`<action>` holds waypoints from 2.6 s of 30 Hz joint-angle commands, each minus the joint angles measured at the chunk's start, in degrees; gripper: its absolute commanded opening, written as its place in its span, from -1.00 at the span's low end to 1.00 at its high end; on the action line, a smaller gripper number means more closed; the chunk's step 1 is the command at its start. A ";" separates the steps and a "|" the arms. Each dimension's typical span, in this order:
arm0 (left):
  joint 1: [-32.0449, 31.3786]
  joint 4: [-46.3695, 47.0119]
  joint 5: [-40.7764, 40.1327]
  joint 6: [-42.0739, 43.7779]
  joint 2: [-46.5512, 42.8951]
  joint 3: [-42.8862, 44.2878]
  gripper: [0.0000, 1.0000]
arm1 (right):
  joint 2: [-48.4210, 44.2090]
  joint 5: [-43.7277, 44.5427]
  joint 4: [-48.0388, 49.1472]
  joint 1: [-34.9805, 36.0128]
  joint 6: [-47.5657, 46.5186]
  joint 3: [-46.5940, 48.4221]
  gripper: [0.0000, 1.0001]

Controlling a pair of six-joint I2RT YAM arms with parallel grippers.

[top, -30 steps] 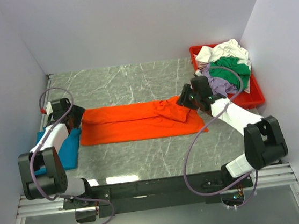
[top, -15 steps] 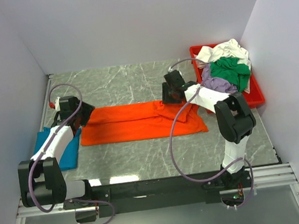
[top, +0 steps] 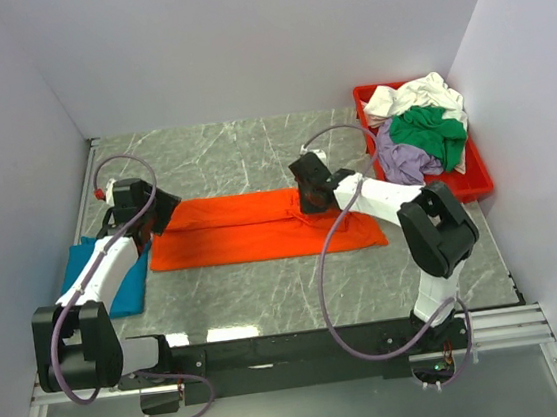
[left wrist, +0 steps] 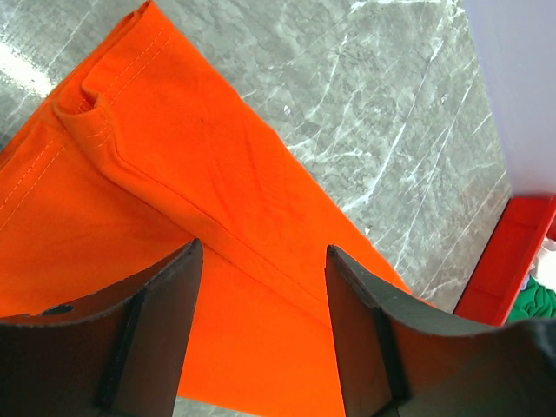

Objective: Fold and stack the t-shirts
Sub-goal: Fold the tshirt

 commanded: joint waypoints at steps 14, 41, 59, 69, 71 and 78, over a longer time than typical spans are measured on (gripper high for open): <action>-2.80 2.94 1.85 3.99 0.48 -1.36 0.26 | -11.54 -4.23 7.13 4.94 7.51 -9.26 0.00; -38.05 -7.16 -8.43 12.86 33.00 34.67 0.05 | -19.89 -1.77 5.37 -3.77 5.84 -23.76 -0.58; -45.00 -10.95 -14.67 15.77 38.63 34.25 -0.26 | -31.41 -8.19 9.24 -2.45 8.92 -32.39 -0.51; -45.00 -10.42 -15.74 15.24 34.25 28.36 -0.31 | -33.17 -6.25 6.60 -3.41 8.66 -30.80 -0.41; -45.00 -9.54 -14.33 15.33 32.84 28.62 -0.18 | -33.52 -5.90 6.51 -4.11 8.92 -30.80 -0.37; -45.00 -8.40 -10.02 15.42 32.30 31.43 0.08 | -33.34 -9.33 7.83 -7.98 8.75 -31.15 -0.17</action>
